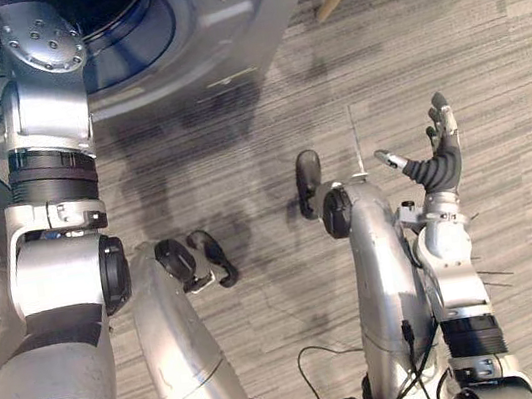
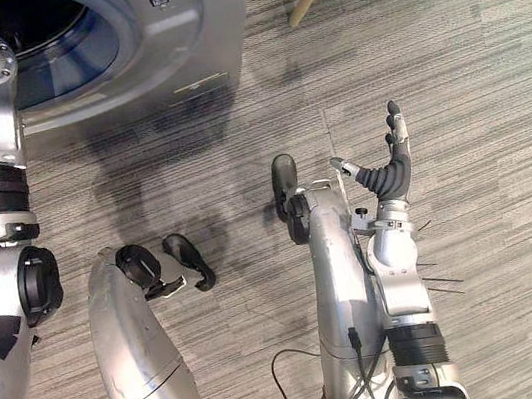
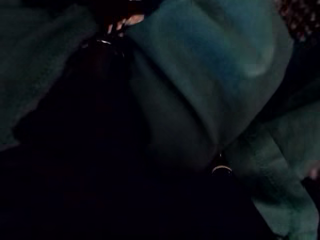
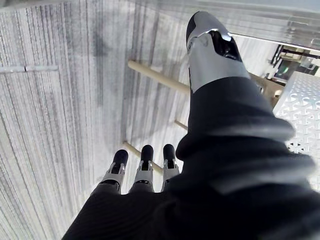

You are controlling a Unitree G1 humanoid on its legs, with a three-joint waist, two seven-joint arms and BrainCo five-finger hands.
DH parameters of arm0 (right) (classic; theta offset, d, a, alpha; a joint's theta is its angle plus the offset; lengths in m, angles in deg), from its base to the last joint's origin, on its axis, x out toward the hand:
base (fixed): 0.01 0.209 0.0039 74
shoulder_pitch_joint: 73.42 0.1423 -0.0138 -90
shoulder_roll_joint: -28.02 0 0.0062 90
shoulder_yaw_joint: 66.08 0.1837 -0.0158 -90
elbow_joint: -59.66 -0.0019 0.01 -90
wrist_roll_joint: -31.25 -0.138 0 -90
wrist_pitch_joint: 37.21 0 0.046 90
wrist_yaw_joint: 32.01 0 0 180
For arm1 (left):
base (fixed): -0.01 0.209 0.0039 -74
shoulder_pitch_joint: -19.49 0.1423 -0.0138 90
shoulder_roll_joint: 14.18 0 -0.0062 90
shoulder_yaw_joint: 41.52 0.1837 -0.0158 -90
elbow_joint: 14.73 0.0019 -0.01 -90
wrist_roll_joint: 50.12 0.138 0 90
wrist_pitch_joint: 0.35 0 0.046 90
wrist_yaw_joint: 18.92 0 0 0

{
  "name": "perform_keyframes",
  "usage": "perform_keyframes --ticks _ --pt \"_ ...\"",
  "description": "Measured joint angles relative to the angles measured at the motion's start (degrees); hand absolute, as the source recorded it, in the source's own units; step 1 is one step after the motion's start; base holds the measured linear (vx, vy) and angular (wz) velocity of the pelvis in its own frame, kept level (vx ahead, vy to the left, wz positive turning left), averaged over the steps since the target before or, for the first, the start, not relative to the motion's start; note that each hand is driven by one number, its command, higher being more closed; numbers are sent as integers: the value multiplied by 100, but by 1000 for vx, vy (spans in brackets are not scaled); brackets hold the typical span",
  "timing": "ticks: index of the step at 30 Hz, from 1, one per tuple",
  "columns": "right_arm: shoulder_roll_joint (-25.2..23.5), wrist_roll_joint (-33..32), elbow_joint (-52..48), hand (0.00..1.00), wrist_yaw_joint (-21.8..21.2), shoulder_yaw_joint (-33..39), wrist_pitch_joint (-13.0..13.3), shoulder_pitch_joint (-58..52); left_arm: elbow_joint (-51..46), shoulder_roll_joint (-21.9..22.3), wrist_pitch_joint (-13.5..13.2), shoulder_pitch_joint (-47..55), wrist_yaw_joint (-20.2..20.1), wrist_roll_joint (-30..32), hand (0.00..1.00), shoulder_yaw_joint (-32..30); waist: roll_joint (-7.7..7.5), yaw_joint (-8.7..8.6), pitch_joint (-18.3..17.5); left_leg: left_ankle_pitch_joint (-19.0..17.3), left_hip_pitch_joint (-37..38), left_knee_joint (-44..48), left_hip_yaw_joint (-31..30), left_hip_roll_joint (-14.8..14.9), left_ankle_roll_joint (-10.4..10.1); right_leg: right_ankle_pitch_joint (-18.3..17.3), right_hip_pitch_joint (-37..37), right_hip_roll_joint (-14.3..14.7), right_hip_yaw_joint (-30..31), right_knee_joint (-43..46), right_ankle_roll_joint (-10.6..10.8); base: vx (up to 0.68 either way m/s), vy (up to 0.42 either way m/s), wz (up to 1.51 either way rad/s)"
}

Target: Pick up the laundry basket with both hands and put the clothes into the washing machine.

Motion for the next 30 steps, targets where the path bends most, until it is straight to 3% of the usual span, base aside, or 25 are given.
perform_keyframes --ticks 3,7,11,15,18,22,23,24,27,30 --pt "55 1 -3 0 -182 35 -13 4 239 4 18 0 -677 559 0 227 0 7 0 1 -1 -2 -4 -16 -1 -30 -4 -43 -13 38 -27 19 -3 7" --pt "110 1 -4 0 -315 72 -37 4 266 13 18 0 -1092 584 0 236 -4 15 -4 1 11 -3 -28 -73 -3 -88 -5 -86 -8 125 -66 20 -7 10" --pt "109 11 67 0 -440 74 -146 -9 20 134 17 163 -1044 223 0 -76 -6 46 -10 16 180 -33 -101 -98 -32 -199 198 -136 -71 161 -70 11 -13 8" --pt "83 59 304 0 -473 39 -412 -204 -944 540 -19 1109 -787 -125 0 -340 -9 185 -30 85 724 -354 -111 -209 -157 -336 731 -247 -142 57 -132 29 -42 20" --pt "-49 231 429 0 -570 -77 -669 -351 -1577 836 -122 2033 -658 -907 0 -537 -24 281 -48 190 1111 -709 -245 -301 -321 -441 1209 -294 -318 -142 -190 28 -65 22" --pt "-129 235 427 0 -568 -61 -972 -486 -2139 1635 -262 3613 -563 -1895 0 -525 -20 447 -67 331 1892 -1323 -271 -390 -449 -572 2014 -331 -505 -518 -272 42 -63 18" --pt "-133 236 433 0 -567 -55 -1015 -567 -2163 1902 -280 3993 -572 -2060 0 -501 -13 485 -245 365 1998 -1483 -265 -409 -475 -608 2131 -346 -544 -609 -275 87 -80 27" --pt "-144 237 454 0 -568 -54 -1037 -759 -2168 2321 -347 4683 -620 -2227 0 -384 -34 505 -708 430 2079 -1759 -250 -472 -529 -649 2207 -377 -600 -777 -292 66 -55 24" --pt "-163 236 752 0 -576 -45 -1063 -796 -2136 2900 -394 5859 -843 -2453 0 -271 -27 520 -792 572 3015 -2392 -238 -526 -659 -681 3162 -384 -764 -1225 -351 93 -62 17" --pt "-188 224 1187 0 -582 -32 -1137 -998 -1825 3203 -395 6649 -933 -2449 0 -289 -25 533 -1009 790 3916 -3210 -128 -625 -696 -676 4042 -390 -866 -1832 -347 144 -89 19"
